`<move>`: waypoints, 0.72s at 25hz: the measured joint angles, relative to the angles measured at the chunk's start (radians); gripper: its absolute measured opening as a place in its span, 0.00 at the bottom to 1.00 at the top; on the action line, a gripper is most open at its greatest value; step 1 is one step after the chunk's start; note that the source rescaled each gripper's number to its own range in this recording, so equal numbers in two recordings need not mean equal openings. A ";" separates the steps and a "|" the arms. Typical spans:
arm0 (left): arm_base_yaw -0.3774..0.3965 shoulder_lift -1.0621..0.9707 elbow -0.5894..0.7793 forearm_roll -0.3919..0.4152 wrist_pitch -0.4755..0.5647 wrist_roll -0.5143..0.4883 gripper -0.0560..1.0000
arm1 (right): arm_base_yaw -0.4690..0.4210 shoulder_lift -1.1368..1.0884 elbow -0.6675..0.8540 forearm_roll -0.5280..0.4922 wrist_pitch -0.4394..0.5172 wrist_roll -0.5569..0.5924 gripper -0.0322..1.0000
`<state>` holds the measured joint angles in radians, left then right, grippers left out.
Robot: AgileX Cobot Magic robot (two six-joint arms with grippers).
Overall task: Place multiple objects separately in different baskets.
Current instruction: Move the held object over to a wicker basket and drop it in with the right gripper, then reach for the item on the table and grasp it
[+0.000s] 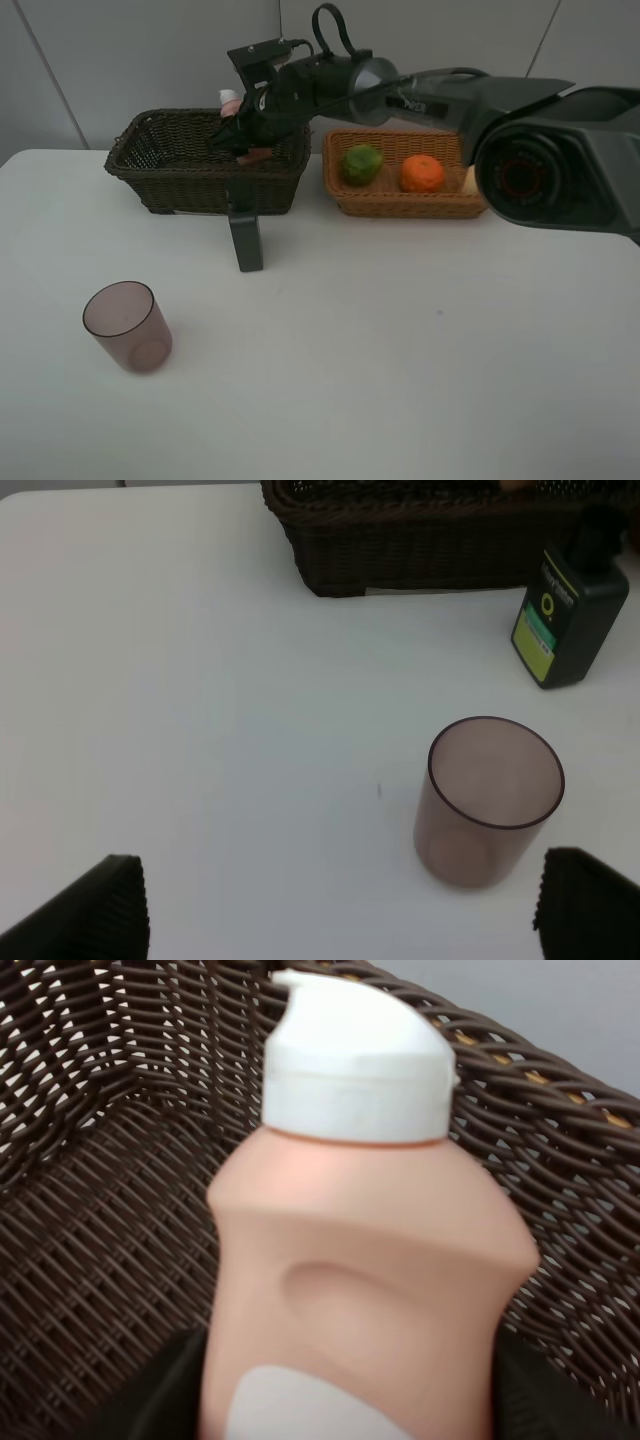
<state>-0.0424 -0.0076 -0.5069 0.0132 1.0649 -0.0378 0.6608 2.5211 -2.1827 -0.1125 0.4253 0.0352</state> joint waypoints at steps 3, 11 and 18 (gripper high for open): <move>0.000 0.000 0.000 0.000 0.000 0.000 1.00 | 0.000 0.000 0.000 0.000 -0.001 0.001 0.30; 0.000 0.000 0.000 0.000 0.000 0.000 1.00 | 0.000 -0.051 0.000 0.001 0.026 0.001 0.49; 0.000 0.000 0.000 0.000 0.000 0.000 1.00 | -0.035 -0.191 0.030 0.085 0.309 0.001 0.61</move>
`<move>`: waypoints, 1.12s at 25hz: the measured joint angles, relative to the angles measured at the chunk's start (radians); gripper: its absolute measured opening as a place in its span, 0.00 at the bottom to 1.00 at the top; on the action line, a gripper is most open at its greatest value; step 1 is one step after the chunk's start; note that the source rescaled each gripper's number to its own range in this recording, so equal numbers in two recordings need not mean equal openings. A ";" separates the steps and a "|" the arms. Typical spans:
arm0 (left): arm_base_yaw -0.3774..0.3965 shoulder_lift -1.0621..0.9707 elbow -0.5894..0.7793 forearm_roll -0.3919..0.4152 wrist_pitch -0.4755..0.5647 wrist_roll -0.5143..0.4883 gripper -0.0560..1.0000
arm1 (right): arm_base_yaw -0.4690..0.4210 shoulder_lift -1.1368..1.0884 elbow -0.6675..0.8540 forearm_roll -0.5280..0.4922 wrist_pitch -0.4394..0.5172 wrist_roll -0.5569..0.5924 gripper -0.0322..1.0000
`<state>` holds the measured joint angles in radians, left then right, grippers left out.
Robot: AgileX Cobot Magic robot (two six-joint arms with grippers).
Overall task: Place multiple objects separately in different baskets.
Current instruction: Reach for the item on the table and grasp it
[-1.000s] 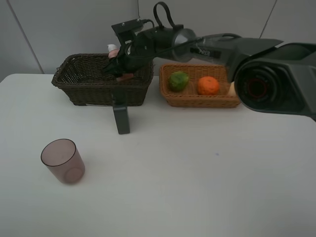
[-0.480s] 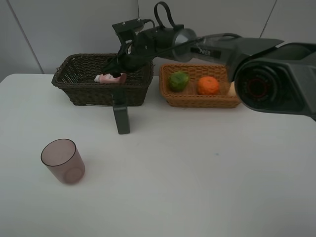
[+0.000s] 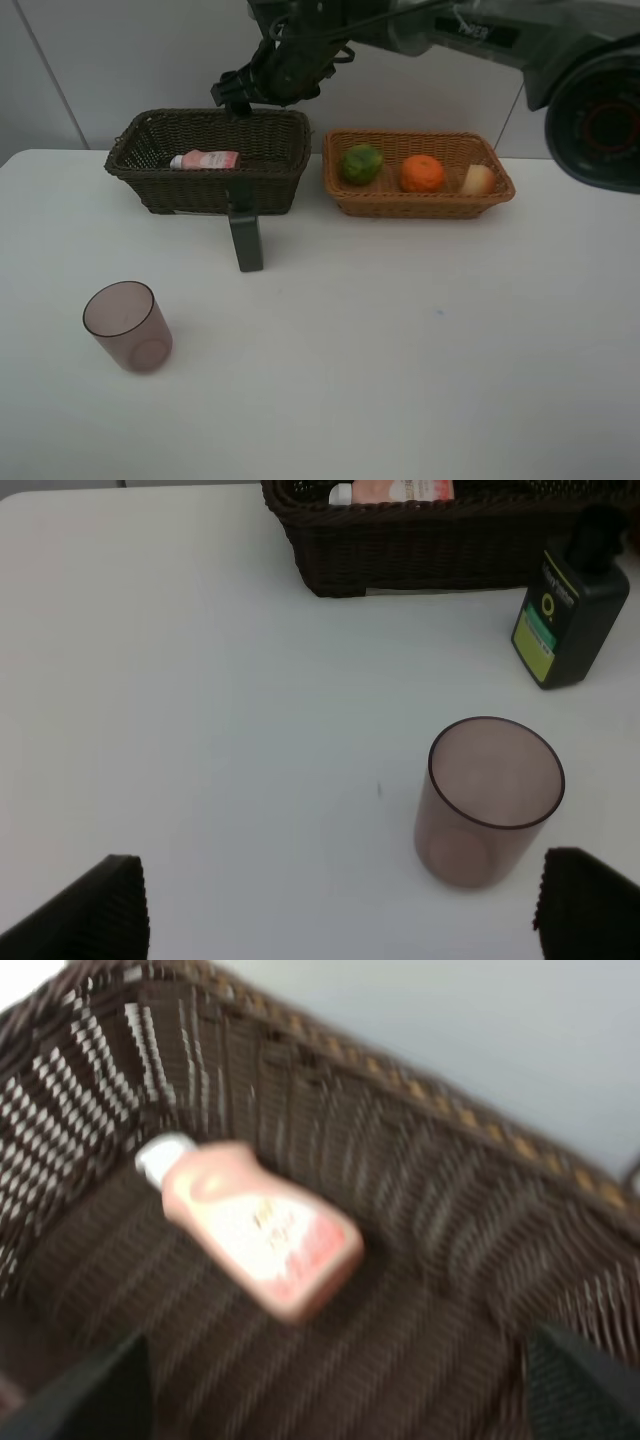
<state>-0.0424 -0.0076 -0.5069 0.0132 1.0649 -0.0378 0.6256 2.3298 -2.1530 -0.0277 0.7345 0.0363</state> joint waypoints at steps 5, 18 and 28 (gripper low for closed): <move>0.000 0.000 0.000 0.000 0.000 0.000 1.00 | -0.090 -0.157 0.234 0.060 0.182 0.042 0.61; 0.000 0.000 0.000 0.000 0.000 0.000 1.00 | -0.478 -0.866 0.935 0.014 0.169 0.068 0.61; 0.000 0.000 0.000 0.000 0.000 0.000 1.00 | -0.504 -1.477 1.154 -0.028 0.269 0.046 0.73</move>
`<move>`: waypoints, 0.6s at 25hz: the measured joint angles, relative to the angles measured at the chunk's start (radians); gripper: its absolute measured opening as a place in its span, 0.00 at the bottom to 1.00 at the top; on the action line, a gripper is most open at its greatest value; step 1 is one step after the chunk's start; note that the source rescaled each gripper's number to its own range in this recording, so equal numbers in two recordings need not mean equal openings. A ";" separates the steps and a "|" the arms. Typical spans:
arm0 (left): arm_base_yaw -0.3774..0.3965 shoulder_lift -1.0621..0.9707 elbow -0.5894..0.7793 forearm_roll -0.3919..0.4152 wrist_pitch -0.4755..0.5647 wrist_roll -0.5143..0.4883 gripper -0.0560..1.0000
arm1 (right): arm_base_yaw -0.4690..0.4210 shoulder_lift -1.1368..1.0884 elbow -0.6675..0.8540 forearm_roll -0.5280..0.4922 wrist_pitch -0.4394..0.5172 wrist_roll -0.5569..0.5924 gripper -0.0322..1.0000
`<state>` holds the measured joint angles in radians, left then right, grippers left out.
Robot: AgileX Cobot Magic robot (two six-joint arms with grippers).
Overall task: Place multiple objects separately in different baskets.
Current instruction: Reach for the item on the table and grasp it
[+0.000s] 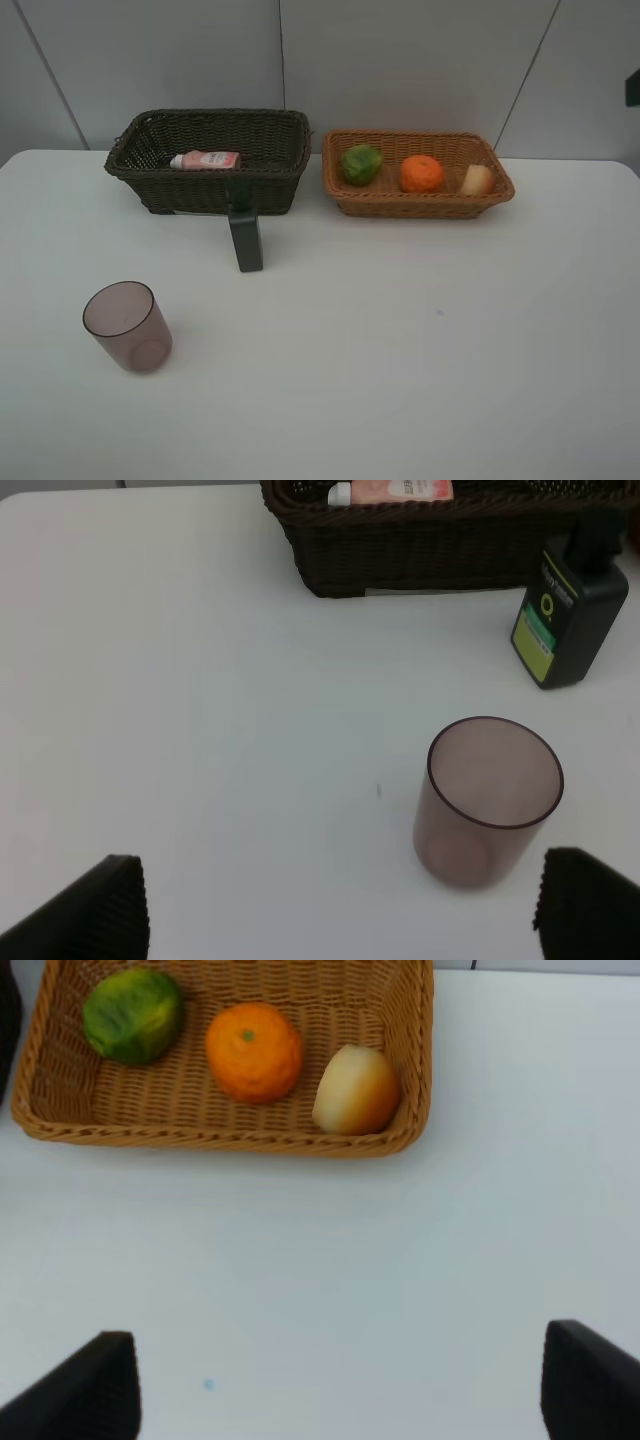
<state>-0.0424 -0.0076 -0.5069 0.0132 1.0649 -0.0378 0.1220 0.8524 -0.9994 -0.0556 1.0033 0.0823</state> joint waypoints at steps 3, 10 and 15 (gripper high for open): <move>0.000 0.000 0.000 0.000 0.000 0.000 1.00 | 0.000 -0.178 0.080 -0.001 0.020 -0.018 0.72; 0.000 0.000 0.000 0.000 0.000 0.000 1.00 | 0.000 -0.544 0.284 -0.001 0.089 -0.023 0.73; 0.000 0.000 0.000 0.000 0.000 0.000 1.00 | 0.000 -0.756 0.407 -0.001 0.100 -0.023 0.73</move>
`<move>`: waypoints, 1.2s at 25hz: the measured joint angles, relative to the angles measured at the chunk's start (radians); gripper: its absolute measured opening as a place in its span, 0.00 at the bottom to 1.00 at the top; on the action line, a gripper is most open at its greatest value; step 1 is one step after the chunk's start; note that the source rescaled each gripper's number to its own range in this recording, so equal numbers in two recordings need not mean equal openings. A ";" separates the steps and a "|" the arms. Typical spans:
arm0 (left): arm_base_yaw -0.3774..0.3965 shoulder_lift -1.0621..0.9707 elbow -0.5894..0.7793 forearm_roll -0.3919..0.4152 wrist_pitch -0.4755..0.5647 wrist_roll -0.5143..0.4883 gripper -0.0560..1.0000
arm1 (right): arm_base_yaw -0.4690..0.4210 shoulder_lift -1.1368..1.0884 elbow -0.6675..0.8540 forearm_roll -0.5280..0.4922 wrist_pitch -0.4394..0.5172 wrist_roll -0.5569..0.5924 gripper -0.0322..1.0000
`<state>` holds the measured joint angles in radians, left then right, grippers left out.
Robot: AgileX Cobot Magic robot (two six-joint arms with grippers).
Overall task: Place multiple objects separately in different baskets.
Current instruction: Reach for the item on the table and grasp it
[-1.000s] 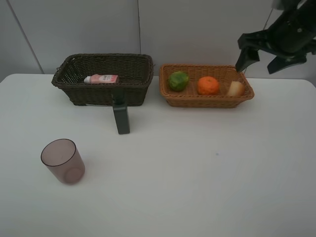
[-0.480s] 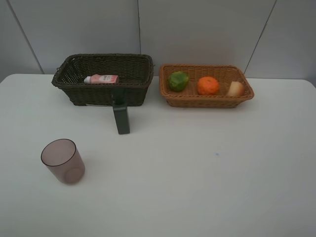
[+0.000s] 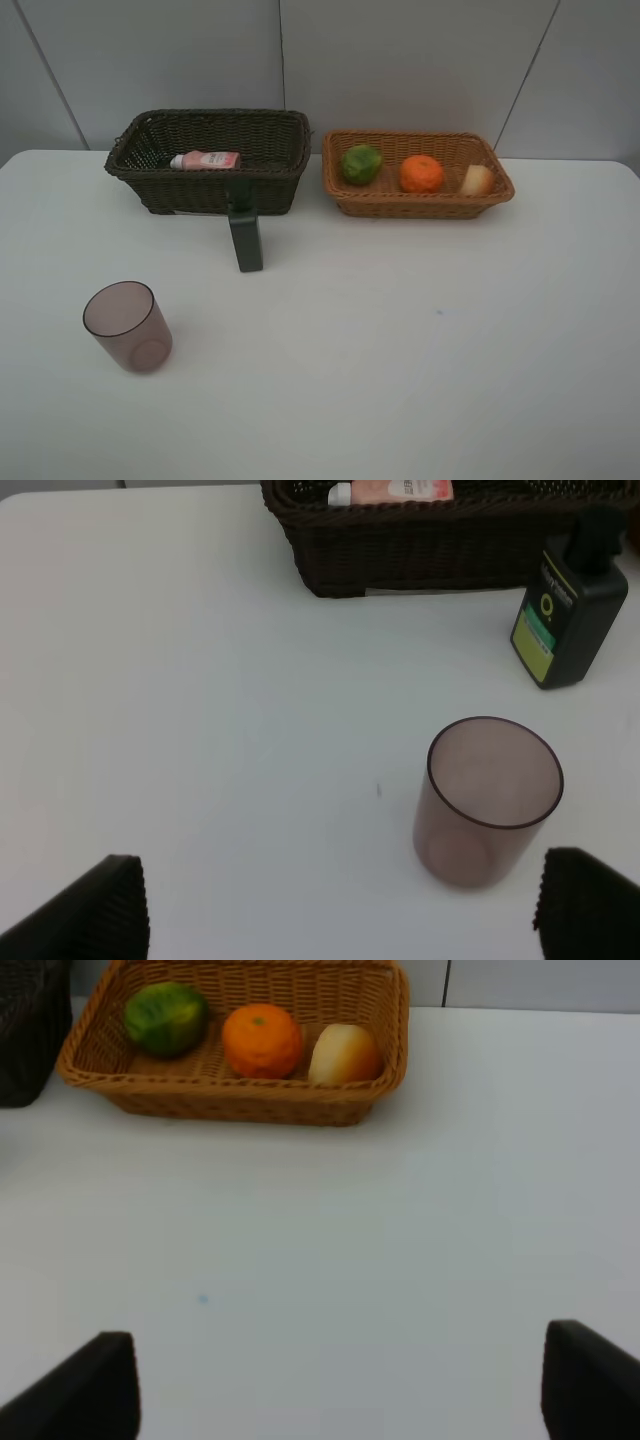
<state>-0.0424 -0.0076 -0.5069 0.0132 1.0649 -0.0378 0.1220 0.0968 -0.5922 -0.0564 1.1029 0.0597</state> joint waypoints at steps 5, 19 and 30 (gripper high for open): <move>0.000 0.000 0.000 0.000 0.000 0.000 1.00 | 0.000 -0.099 0.065 0.000 -0.026 0.000 0.73; 0.000 0.000 0.000 0.000 0.000 0.000 1.00 | 0.000 -0.100 0.067 0.000 -0.036 0.000 0.73; 0.000 0.000 0.000 0.000 0.000 0.000 1.00 | 0.000 -0.100 0.067 0.000 -0.038 0.000 0.74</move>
<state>-0.0424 -0.0076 -0.5069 0.0132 1.0649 -0.0378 0.1220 -0.0036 -0.5251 -0.0564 1.0646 0.0597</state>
